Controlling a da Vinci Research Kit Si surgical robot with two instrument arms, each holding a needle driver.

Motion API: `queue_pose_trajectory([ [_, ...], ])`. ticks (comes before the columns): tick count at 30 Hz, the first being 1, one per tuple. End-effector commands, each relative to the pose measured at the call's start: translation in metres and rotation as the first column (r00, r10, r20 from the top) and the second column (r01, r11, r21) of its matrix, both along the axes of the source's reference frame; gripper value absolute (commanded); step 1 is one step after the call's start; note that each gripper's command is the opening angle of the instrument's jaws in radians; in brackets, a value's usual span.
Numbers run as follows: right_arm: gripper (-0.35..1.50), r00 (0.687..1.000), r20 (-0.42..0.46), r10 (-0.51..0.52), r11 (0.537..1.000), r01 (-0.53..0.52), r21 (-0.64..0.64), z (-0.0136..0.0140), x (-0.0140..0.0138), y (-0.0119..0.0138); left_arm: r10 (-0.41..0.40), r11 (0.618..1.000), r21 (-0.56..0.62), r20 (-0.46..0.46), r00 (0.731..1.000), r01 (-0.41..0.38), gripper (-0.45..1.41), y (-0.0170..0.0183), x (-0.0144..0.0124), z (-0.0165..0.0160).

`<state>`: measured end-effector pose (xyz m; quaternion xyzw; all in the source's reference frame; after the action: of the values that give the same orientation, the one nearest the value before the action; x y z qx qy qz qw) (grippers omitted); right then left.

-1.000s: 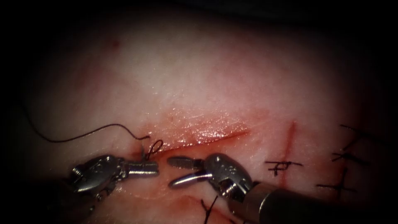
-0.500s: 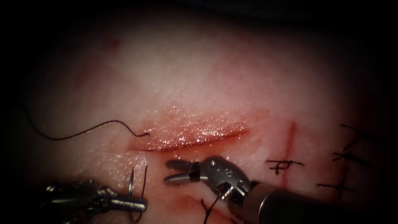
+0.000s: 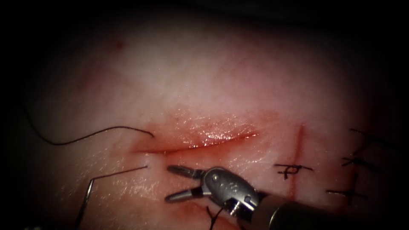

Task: Wound Closure
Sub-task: Using the left needle driver, pull the needle through the wound, then using the right jaws, pull the suture through the skin until a short tail remains.

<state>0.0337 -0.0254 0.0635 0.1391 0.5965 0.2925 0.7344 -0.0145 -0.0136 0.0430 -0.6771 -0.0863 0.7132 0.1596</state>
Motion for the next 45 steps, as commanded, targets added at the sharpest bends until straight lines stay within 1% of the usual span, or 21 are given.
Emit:
queue_pose_trajectory([
  [1, 1.11, 1.0, 0.008, 0.003, 1.0, -0.002, -0.025, -0.0004, 0.001, 0.0004, -0.003, 1.0, -0.011, 0.0, 1.0, 0.003, -0.45, 0.0002, -0.0004, 0.0004],
  [4, 1.13, 1.0, 0.013, -0.006, 0.998, 0.007, -0.062, -0.002, 0.0016, 0.0009, -0.004, 1.0, -0.027, 0.001, 1.0, 0.004, -0.45, 0.0003, -0.0002, 0.0],
  [6, 1.16, 1.0, 0.01, -0.027, 0.995, 0.028, -0.099, -0.0032, 0.0029, 0.0012, -0.005, 0.999, -0.033, 0.005, 1.0, 0.005, -0.45, 0.0002, -0.0003, -0.0003],
  [10, 1.16, 0.998, 0.029, -0.05, 0.99, 0.053, -0.127, -0.0043, 0.0044, 0.002, -0.006, 0.999, -0.035, 0.003, 1.0, 0.006, -0.45, 0.0, -0.0003, -0.0003],
  [11, 1.16, 0.998, 0.033, -0.047, 0.989, 0.051, -0.139, -0.0047, 0.005, 0.0026, -0.004, 0.999, -0.037, 0.006, 1.0, 0.004, -0.45, -0.0001, -0.0003, -0.0002],
  [16, 1.14, 0.996, 0.065, -0.055, 0.984, 0.065, -0.164, -0.0044, 0.006, 0.0039, -0.004, 0.999, -0.04, 0.006, 1.0, 0.004, -0.45, -0.0002, -0.0003, 0.0005],
  [20, 1.13, 0.995, 0.075, -0.062, 0.984, 0.074, -0.165, -0.0045, 0.0054, 0.0046, -0.003, 0.999, -0.044, 0.008, 1.0, 0.003, -0.45, -0.0003, -0.0003, 0.0012],
  [25, 1.11, 0.994, 0.08, -0.079, 0.982, 0.092, -0.163, -0.0042, 0.0058, 0.0045, -0.006, 0.999, -0.047, 0.006, 1.0, 0.006, -0.45, -0.0006, -0.0007, 0.0015],
  [29, 1.08, 0.99, 0.099, -0.104, 0.98, 0.119, -0.161, -0.0032, 0.0066, 0.0042, -0.009, 0.999, -0.048, 0.001, 1.0, 0.009, -0.45, -0.0007, -0.0008, 0.0013],
  [32, 0.98, 0.985, 0.124, -0.123, 0.977, 0.142, -0.159, -0.0019, 0.0068, 0.004, -0.009, 0.999, -0.048, 0.001, 1.0, 0.009, -0.45, -0.0008, -0.0006, 0.0012],
  [33, 0.52, 0.978, 0.147, -0.147, 0.974, 0.169, -0.151, -0.0013, 0.0068, 0.0039, -0.008, 0.999, -0.048, 0.001, 1.0, 0.008, -0.45, -0.0008, -0.0005, 0.0011],
  [34, 0.14, 0.975, 0.158, -0.157, 0.973, 0.18, -0.147, -0.0011, 0.0067, 0.0038, -0.008, 0.999, -0.048, 0.001, 1.0, 0.008, -0.45, -0.0008, -0.0005, 0.0011],
  [35, -0.35, 0.971, 0.176, -0.164, 0.971, 0.19, -0.143, -0.0007, 0.0067, 0.0037, -0.008, 0.999, -0.048, 0.001, 1.0, 0.008, -0.45, -0.0008, -0.0005, 0.0012],
  [37, -0.35, 0.971, 0.197, -0.133, 0.979, 0.159, -0.125, -0.0008, 0.0066, 0.0038, -0.008, 0.999, -0.048, 0.001, 1.0, 0.008, -0.45, -0.0008, -0.0006, 0.0012],
  [38, -0.35, 0.976, 0.195, -0.099, 0.992, 0.111, -0.052, -0.0011, 0.0064, 0.0039, -0.008, 0.999, -0.049, 0.001, 1.0, 0.008, -0.45, -0.0008, -0.0006, 0.0013],
  [42, -0.35, 0.974, 0.208, -0.084, 0.994, 0.096, -0.048, -0.0023, 0.0058, 0.0037, -0.008, 0.999, -0.052, 0.001, 1.0, 0.008, -0.45, -0.0009, -0.0006, 0.0021],
  [45, -0.35, 0.973, 0.21, -0.099, 0.993, 0.111, -0.048, -0.0034, 0.0055, 0.0025, -0.01, 0.998, -0.066, -0.003, 1.0, 0.01, -0.45, -0.0013, -0.0008, 0.0032],
])
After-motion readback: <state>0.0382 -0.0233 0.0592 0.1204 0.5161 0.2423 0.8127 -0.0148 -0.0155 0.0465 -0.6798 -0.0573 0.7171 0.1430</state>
